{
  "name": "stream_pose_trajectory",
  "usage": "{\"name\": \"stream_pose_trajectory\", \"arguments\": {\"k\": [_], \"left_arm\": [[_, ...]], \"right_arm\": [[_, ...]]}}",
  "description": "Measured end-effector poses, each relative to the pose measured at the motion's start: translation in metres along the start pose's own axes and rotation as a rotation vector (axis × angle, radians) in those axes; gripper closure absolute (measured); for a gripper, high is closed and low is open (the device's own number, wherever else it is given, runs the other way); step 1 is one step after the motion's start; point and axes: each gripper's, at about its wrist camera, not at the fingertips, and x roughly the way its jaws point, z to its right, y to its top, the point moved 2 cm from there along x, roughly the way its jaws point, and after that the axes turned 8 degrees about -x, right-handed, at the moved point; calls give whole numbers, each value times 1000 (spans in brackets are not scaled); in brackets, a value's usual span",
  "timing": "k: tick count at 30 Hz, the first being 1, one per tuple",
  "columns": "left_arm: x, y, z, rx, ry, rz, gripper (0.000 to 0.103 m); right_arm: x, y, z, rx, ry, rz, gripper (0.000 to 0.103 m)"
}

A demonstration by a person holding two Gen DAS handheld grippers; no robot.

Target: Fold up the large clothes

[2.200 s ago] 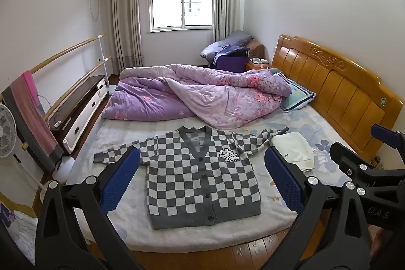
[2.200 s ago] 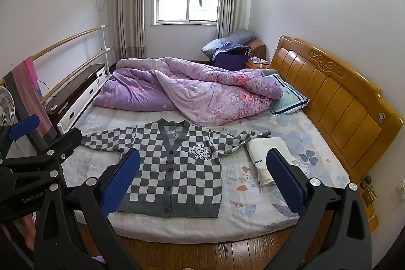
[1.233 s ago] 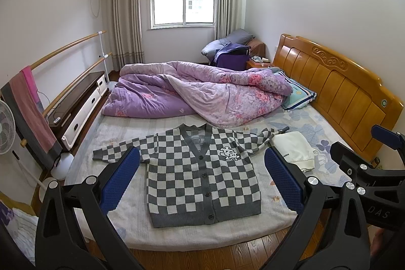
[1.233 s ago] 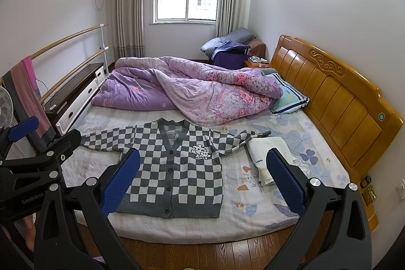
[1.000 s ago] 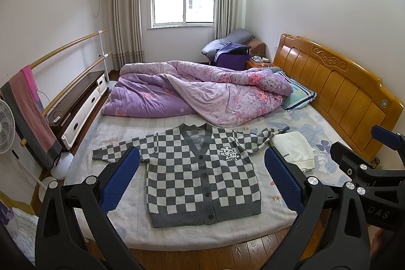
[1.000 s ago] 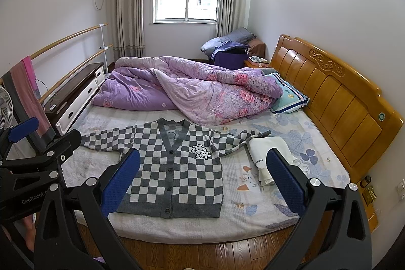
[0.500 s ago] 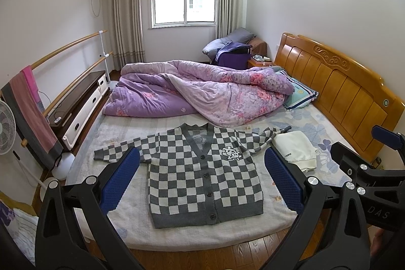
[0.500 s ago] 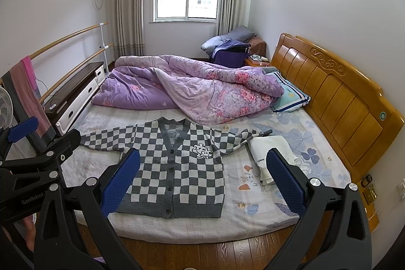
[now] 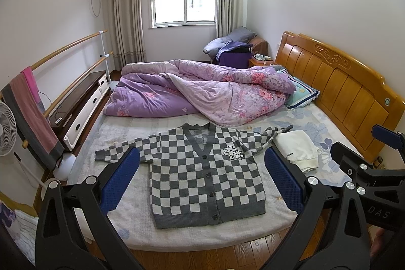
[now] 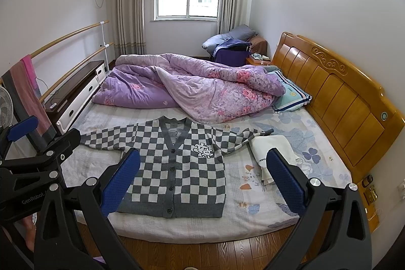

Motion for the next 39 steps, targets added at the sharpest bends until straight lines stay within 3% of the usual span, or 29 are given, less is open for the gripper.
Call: {"name": "stream_pose_trajectory", "arguments": {"k": [39], "left_arm": [[15,-7,-12,2,-5,-13,5]], "right_arm": [[18,0,-15,5,-19,-38,7]]}}
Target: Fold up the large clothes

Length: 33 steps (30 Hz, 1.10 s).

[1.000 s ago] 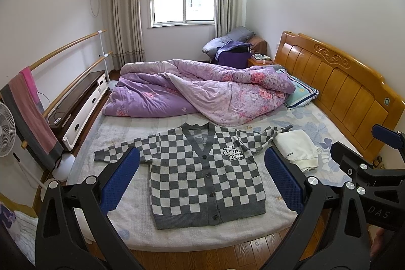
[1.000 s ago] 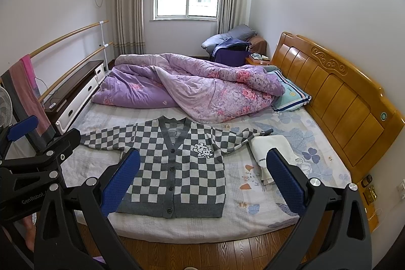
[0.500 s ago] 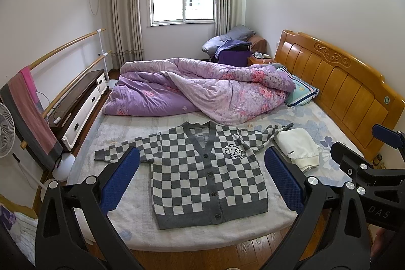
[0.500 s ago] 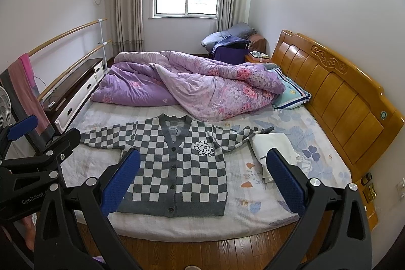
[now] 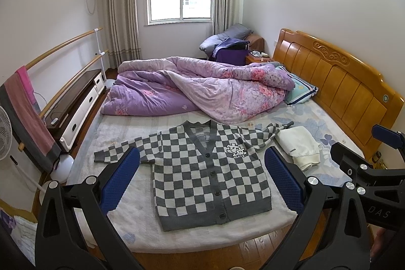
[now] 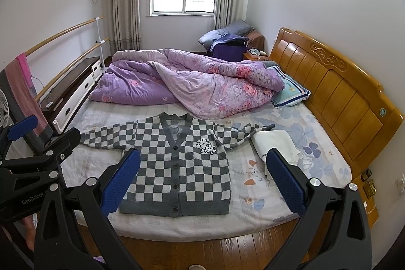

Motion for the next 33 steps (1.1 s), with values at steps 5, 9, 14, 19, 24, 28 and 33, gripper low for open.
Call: {"name": "stream_pose_trajectory", "arguments": {"k": [5,9,14,19,24,28,33], "left_arm": [[1,-1,-1,-5,0,-6,5],[8,-9,-7,-4,-4,-15,5],[23,-6,-11,-8,1,-35,5],[47,3,-8,-17,16,-58,5],[82,17,0,-25,46,-78,5],[120,40,7,-39,74,-104,5],[171,70,18,-66,109,-132,5]], "right_arm": [[4,3,-6,1,-1,-12,7],[13,7,-12,3,0,-28,7],[30,15,-13,0,16,-50,7],[56,24,-8,-8,35,-64,7],[97,41,6,-18,73,-80,7],[133,62,18,-36,103,-91,7],[186,93,34,-72,153,-112,7]]}}
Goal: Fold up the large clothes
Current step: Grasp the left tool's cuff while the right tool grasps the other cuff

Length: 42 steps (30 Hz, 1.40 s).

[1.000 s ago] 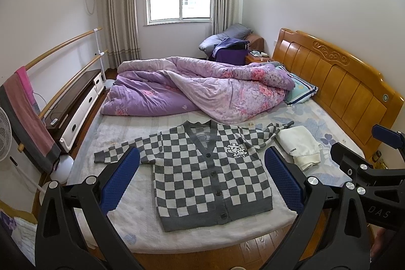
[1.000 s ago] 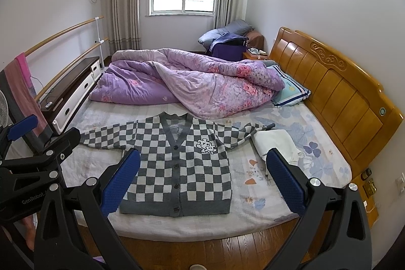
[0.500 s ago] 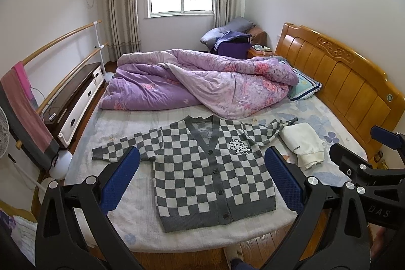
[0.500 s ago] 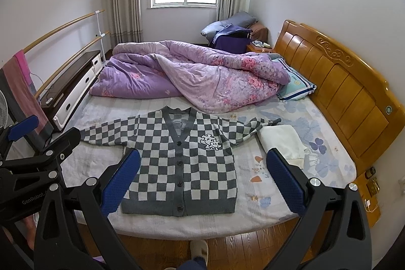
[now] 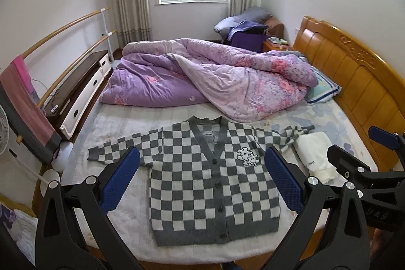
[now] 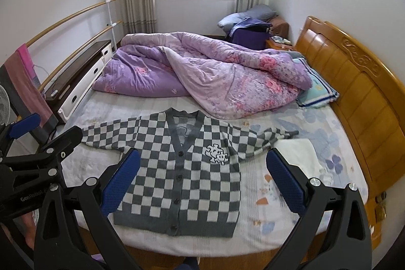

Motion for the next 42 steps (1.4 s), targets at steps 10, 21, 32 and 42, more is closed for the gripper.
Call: {"name": "stream_pose_trajectory", "arguments": {"k": [10,21,32,42], "left_arm": [[90,53,10,-31,103,-89,5],[183,56,-61,-87,166,-253,5],[322,-6,-218,-148,166,-442,5],[443,-78,-478,-475,251,-517,5]], "right_arm": [[94,50,18,-67,97,-70,7],[202,72,-39,-121,175,-241,7],[344,35,-144,-64,210,-474,8],[481,18,-253,-3,282,-435,36]]}}
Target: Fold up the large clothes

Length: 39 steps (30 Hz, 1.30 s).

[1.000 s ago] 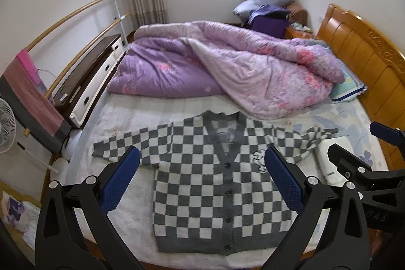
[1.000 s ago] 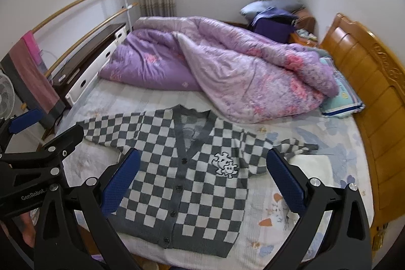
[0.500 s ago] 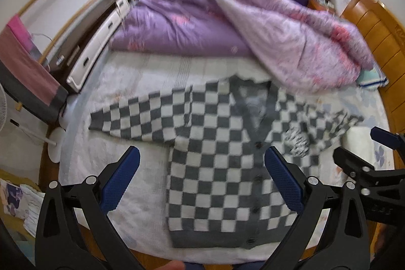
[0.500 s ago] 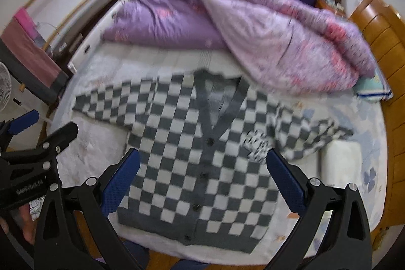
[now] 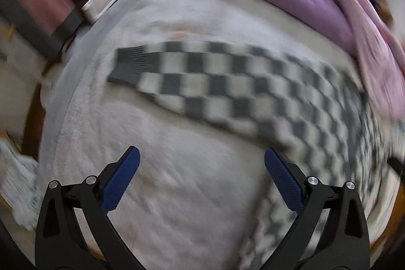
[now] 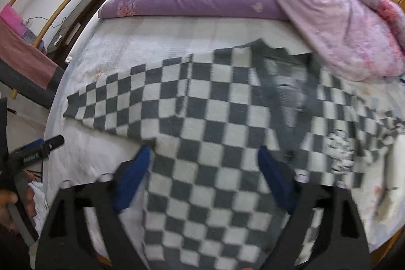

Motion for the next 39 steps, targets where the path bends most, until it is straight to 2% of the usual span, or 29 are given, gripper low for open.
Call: {"name": "stream_pose_trajectory", "arguments": {"k": [2,3,6,7,9,10,12,13,14,15,19,21,22,23,24,25,26,30,32,35,38,39], "left_arm": [[28,27,-41,-131,-16,9,5],[39,37,-54,-177,-30,10,5],[83,64,-96,-337,-60,-6,6],[91,69,-103,-357,-58,-3,6],[108,78,-118,-392,-52,-2,15],[115,81,-124,-411,-60,-3,23],[124,84,-136,-453,-57,6,23],[130,86,-141,-463,-58,9,27],[135,87,-143,-468,-55,9,36],[138,87,-146,-469,-50,4,39],[140,88,-153,-480,-58,34,45],[143,88,-156,-490,-60,26,47],[143,88,-156,-486,-53,28,50],[143,89,-154,-475,-42,31,60],[140,90,-155,-459,-44,42,68],[137,91,-152,-442,-64,47,87],[132,94,-149,-428,-85,57,93],[98,97,-130,-382,-91,128,93],[72,95,-117,-369,-111,179,94],[16,87,-84,-291,-139,278,94],[-35,77,-36,-185,-149,374,94],[-48,72,-20,-157,-155,397,94]], "right_arm": [[31,9,-7,20,10,-14,46],[45,12,-10,27,15,-25,56],[78,19,-15,54,49,-48,73],[88,20,-17,55,64,-54,79],[111,22,-19,68,82,-80,89],[117,22,-21,73,99,-88,93],[134,22,-24,83,116,-106,100],[142,22,-25,92,138,-116,101],[148,22,-27,106,164,-122,102],[155,22,-29,111,177,-130,102],[179,18,-40,120,244,-171,103],[206,7,-40,146,244,-260,103],[215,2,-39,156,243,-274,103],[220,1,-37,162,247,-270,103],[224,1,-35,180,248,-270,103],[225,1,-35,197,246,-276,103],[226,3,-35,204,238,-283,103],[229,3,-37,151,241,-286,103],[230,3,-35,148,267,-286,103],[229,5,-34,123,277,-301,103],[210,9,-19,122,368,-265,103],[192,9,-9,134,426,-217,103]]}}
